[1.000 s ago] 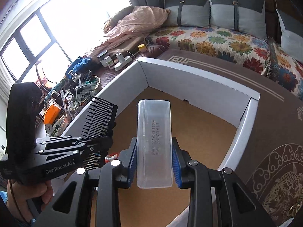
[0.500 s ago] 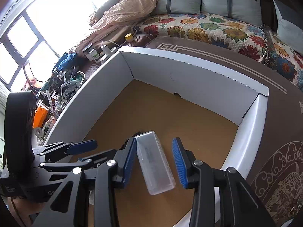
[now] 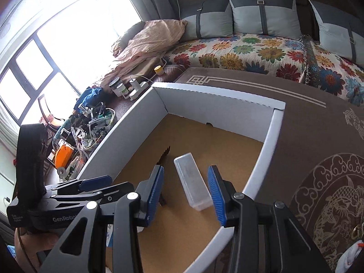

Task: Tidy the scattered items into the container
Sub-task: 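Move both tools back to the table and grasp the red snack packet with the left tool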

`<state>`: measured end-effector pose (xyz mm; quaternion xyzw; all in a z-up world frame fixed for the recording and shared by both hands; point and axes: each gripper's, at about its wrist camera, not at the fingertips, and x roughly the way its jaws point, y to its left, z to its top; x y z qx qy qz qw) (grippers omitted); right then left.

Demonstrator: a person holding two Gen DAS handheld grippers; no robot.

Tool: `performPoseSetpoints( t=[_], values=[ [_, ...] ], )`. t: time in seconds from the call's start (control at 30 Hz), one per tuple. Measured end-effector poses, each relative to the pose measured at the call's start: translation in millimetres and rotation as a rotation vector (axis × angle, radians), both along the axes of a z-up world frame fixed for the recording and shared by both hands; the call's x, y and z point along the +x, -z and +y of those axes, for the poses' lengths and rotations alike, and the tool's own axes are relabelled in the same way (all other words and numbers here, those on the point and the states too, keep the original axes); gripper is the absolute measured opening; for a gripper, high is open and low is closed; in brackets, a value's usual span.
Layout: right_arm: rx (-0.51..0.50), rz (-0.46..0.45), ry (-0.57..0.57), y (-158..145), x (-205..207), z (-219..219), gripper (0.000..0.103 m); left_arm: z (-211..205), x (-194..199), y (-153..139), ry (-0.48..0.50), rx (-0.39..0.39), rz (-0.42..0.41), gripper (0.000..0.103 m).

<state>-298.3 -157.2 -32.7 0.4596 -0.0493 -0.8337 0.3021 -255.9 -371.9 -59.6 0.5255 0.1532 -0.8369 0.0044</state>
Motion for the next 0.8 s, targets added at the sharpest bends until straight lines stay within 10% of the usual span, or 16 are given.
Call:
performPoseSetpoints(
  t=[0.43, 0.8],
  values=[
    [-0.039, -0.015, 0.147, 22.7, 137.1, 206.0, 0.041, 175.1, 104.5, -40.9, 0.267, 0.043, 0.057, 0.072],
    [-0.124, 0.100, 0.370, 55.9, 254.6, 415.3, 0.042, 308.5, 148.1, 37.7, 0.436, -0.008, -0.057, 0.072]
  ],
)
